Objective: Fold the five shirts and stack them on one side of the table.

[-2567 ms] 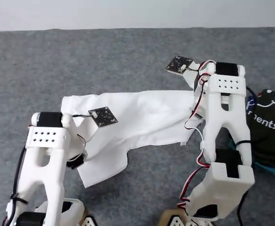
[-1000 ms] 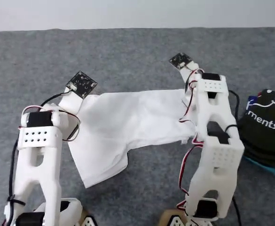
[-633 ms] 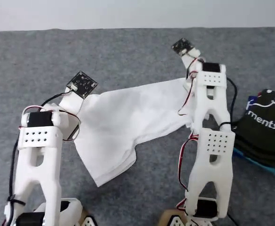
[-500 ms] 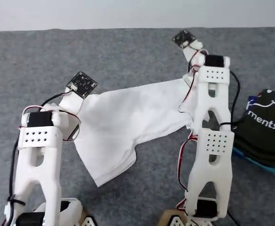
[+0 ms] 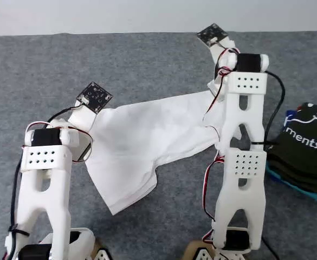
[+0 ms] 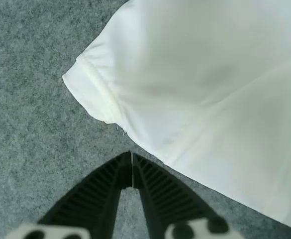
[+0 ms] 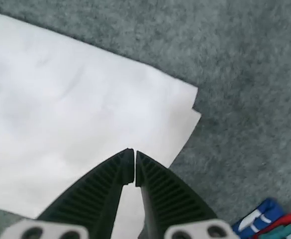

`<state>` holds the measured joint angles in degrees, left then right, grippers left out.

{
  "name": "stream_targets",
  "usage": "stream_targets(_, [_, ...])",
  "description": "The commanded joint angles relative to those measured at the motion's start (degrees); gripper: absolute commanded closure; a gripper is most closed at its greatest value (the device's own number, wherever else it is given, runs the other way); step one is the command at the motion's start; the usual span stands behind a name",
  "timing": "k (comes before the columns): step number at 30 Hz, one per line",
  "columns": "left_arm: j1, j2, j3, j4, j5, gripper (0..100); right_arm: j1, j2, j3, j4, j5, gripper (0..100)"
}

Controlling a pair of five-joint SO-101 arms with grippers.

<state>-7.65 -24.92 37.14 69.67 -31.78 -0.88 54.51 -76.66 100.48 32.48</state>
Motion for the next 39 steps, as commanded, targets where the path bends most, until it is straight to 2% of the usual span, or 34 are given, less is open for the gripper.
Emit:
stream_targets(1, [-1.32,-1.67,-0.57,1.41,5.27,99,-2.77,-12.53,9.93,2.68,-3.69,98.9])
stream_targets(3, [-4.13,-1.67,-0.57,1.23,8.26,99,-5.32,-18.68,19.34,2.59,-4.13,98.9])
stream_targets(7, [-14.33,-1.67,-0.57,1.14,12.57,99,-10.15,-29.23,36.48,2.42,-3.96,98.9])
stream_targets(10, [-23.21,-1.67,-0.57,1.14,13.54,99,-14.55,-35.03,44.40,2.42,-0.26,98.9])
stream_targets(17, [-39.47,-1.58,-0.66,-0.26,13.01,99,-28.62,-42.77,55.56,2.42,4.13,98.4])
stream_targets(22, [-49.41,-1.14,-0.84,-3.43,7.65,99,-41.54,-44.35,60.75,2.33,3.78,93.2])
stream_targets(27, [-53.54,-1.14,0.31,-3.34,3.87,99,-52.88,-43.12,64.44,1.01,3.60,81.3])
stream_targets(32, [-56.00,-1.14,0.40,-3.08,3.34,99,-61.58,-41.36,67.16,-2.33,3.60,79.7])
stream_targets(35, [-57.23,-1.32,0.13,-2.99,3.34,99,-64.04,-39.43,69.89,-6.29,3.78,79.7])
stream_targets(39, [-58.20,-1.49,0.22,-2.99,1.41,99,-63.52,-35.47,72.70,-11.74,4.04,79.7])
